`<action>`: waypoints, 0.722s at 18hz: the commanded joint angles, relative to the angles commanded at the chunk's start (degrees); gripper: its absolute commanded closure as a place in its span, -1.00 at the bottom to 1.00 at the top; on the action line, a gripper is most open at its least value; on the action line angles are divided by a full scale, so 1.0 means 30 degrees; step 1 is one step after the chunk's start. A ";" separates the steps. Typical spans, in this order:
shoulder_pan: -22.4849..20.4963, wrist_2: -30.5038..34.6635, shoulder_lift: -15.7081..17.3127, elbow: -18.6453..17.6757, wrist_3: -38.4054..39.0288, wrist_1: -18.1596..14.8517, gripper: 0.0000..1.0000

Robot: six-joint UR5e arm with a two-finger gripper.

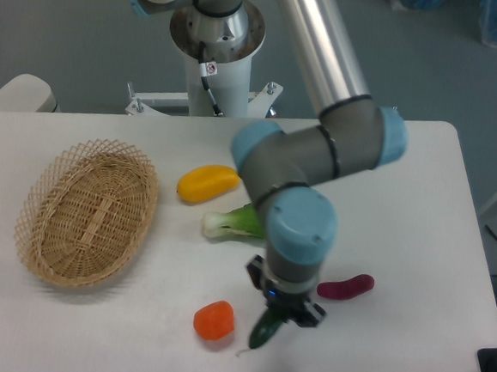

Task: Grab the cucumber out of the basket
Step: 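Carry the held cucumber past the bok choy toward the eggplant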

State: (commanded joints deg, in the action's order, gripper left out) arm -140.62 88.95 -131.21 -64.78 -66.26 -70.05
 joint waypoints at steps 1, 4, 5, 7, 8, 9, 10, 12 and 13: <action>-0.0001 0.0000 -0.0322 0.0264 -0.0089 0.0029 0.68; -0.0411 0.0087 -0.1259 0.1142 -0.0499 0.0000 0.68; -0.0411 0.0117 -0.1437 0.1464 -0.0500 -0.0058 0.68; -0.0470 0.0117 -0.1555 0.1643 -0.0993 -0.0146 0.64; -0.0470 0.0146 -0.1585 0.1672 -0.1549 -0.0175 0.64; -0.0470 0.0146 -0.1585 0.1673 -0.1757 -0.0176 0.63; -0.0470 0.0146 -0.1585 0.1673 -0.1789 -0.0176 0.62; -0.0470 0.0146 -0.1585 0.1673 -0.1789 -0.0176 0.61; -0.0470 0.0146 -0.1556 0.1644 -0.1818 -0.0176 0.61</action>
State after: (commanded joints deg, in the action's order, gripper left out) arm -142.03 89.38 -135.88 -59.85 -71.72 -70.58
